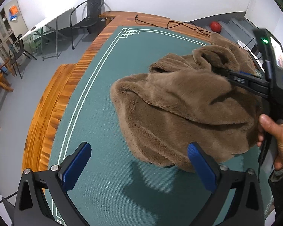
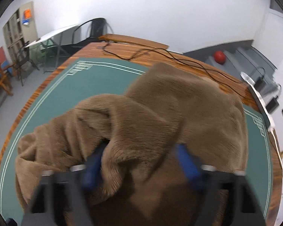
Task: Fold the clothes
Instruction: 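Move the right gripper onto the brown fleece pile and grasp a fold, then lift the grasped fleece with the right gripper and shake it out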
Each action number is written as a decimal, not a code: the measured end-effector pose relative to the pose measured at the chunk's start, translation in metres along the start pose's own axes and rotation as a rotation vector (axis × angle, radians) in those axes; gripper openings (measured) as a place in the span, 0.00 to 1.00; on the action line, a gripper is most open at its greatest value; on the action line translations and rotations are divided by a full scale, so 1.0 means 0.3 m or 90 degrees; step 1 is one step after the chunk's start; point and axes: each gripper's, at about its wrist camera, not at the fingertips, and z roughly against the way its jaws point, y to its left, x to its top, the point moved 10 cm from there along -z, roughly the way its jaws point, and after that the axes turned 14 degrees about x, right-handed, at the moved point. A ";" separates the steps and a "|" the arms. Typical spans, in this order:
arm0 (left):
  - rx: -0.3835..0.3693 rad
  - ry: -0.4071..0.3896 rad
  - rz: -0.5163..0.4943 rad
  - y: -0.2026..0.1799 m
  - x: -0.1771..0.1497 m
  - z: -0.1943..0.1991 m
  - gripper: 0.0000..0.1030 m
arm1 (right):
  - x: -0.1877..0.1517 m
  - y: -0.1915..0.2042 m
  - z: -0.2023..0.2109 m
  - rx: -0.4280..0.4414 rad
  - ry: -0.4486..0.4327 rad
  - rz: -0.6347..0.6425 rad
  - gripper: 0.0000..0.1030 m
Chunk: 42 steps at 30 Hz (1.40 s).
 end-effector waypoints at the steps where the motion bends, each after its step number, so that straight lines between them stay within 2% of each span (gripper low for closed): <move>1: -0.001 -0.002 -0.003 -0.008 0.000 0.005 0.99 | -0.011 -0.024 0.006 0.008 0.001 -0.018 0.35; 3: -0.001 -0.006 -0.013 -0.027 0.002 0.011 0.99 | -0.026 -0.065 0.023 0.016 -0.002 -0.041 0.25; 6: -0.003 -0.009 -0.025 -0.052 -0.002 0.020 0.99 | -0.051 -0.119 0.064 0.007 -0.017 -0.053 0.16; 15: -0.013 -0.026 -0.042 -0.095 0.034 0.043 0.99 | -0.197 -0.276 0.245 -0.027 -0.073 -0.133 0.13; 21: -0.017 -0.045 -0.055 -0.116 0.081 0.059 0.99 | -0.396 -0.427 0.381 -0.083 -0.073 -0.194 0.13; 27: -0.032 -0.043 -0.079 -0.184 0.103 0.049 0.99 | -0.680 -0.593 0.484 -0.133 -0.014 -0.274 0.13; 30: -0.032 -0.038 -0.089 -0.230 0.107 0.037 0.99 | -0.796 -0.624 0.501 -0.125 0.006 -0.304 0.13; 34: -0.042 -0.020 -0.094 -0.285 0.093 0.012 0.99 | -0.784 -0.577 0.537 -0.122 -0.006 -0.259 0.14; 37: -0.046 -0.011 -0.095 -0.303 0.084 0.003 0.99 | -0.726 -0.569 0.587 -0.111 -0.054 -0.259 0.14; 40: -0.048 -0.009 -0.091 -0.297 0.077 0.002 0.99 | -0.673 -0.557 0.612 -0.109 -0.081 -0.259 0.34; 42: -0.046 -0.008 -0.088 -0.287 0.073 0.001 0.99 | -0.628 -0.544 0.625 -0.116 -0.100 -0.237 0.74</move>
